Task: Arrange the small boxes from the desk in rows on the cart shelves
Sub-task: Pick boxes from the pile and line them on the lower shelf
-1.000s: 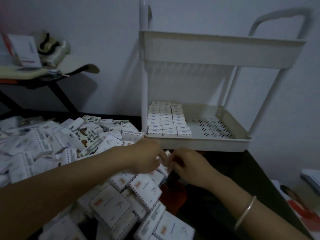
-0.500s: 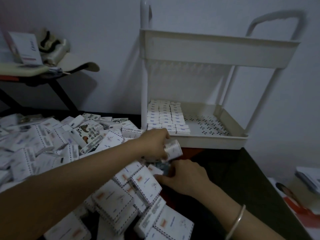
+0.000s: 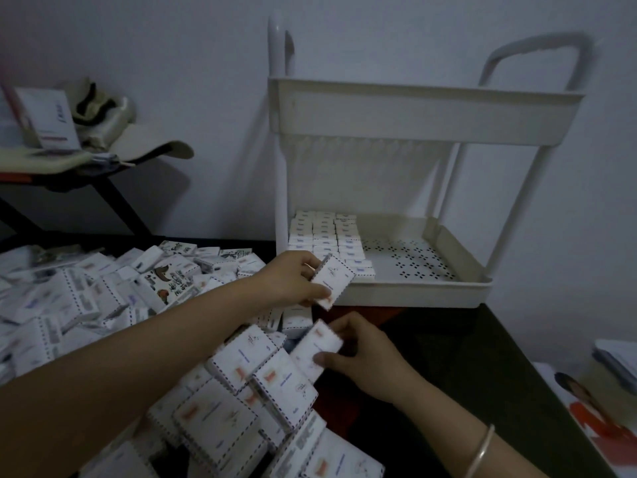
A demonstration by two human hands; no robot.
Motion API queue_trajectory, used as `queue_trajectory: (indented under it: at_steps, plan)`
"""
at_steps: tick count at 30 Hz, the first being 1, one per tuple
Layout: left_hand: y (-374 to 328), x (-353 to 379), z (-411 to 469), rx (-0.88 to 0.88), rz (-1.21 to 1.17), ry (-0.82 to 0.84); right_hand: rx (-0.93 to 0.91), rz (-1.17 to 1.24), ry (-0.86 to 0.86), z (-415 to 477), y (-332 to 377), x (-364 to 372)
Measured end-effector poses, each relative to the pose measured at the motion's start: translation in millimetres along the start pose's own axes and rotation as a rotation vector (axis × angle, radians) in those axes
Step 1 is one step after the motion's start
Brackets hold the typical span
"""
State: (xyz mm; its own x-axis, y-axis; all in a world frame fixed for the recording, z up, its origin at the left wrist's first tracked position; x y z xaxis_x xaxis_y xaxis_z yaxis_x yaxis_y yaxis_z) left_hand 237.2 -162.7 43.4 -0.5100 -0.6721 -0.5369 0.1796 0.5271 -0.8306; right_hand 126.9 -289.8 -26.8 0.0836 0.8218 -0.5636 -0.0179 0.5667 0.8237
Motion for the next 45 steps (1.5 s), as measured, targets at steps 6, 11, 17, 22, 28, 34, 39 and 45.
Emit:
queue_trajectory:
  at_steps: [6, 11, 17, 22, 28, 34, 39, 45]
  plan:
    - [-2.0, -0.3, 8.8, -0.013, -0.046, -0.066, 0.023, 0.195, -0.163, -0.7, -8.1, -41.2]
    - [-7.2, 0.7, 22.8, 0.015, -0.07, -0.157, -0.023, 0.099, -0.199, 1.2, -10.4, -76.9]
    - [-17.8, 6.5, 44.2, 0.07, -0.129, -0.127, -0.006, 0.11, -0.233, 14.6, -19.1, -108.0]
    - [-22.4, 13.6, 65.7, 0.172, -0.083, -0.085, -0.007, 0.162, -0.3, 36.6, -29.4, -128.9]
    - [-28.7, 13.2, 89.6, 0.247, 0.01, -0.117, 0.037, 0.23, -0.382, 66.1, -31.0, -143.5]
    - [-33.6, 5.8, 106.0, 0.264, 0.028, -0.232, 0.039, 0.259, -0.435, 92.4, -34.3, -147.5]
    - [-32.4, 14.6, 112.3, 0.319, 0.064, -0.335, -0.058, -0.026, -0.527, 117.7, -29.9, -145.5]
    - [-35.6, 22.4, 118.4, 0.374, -0.032, -0.409, -0.337, -0.514, -0.417, 142.6, -19.9, -141.9]
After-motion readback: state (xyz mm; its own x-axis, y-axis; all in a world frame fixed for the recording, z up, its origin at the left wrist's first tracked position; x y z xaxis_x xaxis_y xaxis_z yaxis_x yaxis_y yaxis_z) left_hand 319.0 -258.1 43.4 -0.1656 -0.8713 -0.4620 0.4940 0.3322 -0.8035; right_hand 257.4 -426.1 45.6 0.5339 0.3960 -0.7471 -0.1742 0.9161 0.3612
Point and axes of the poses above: each hand's wrist, its own z-axis towards the middle knuckle, its own x-axis out of the palm, y = z × x, the point moved 2 cm from there along z, towards the middle knuckle, and after that the axes turned 5 degrees about -x, right-handed, at the moved point
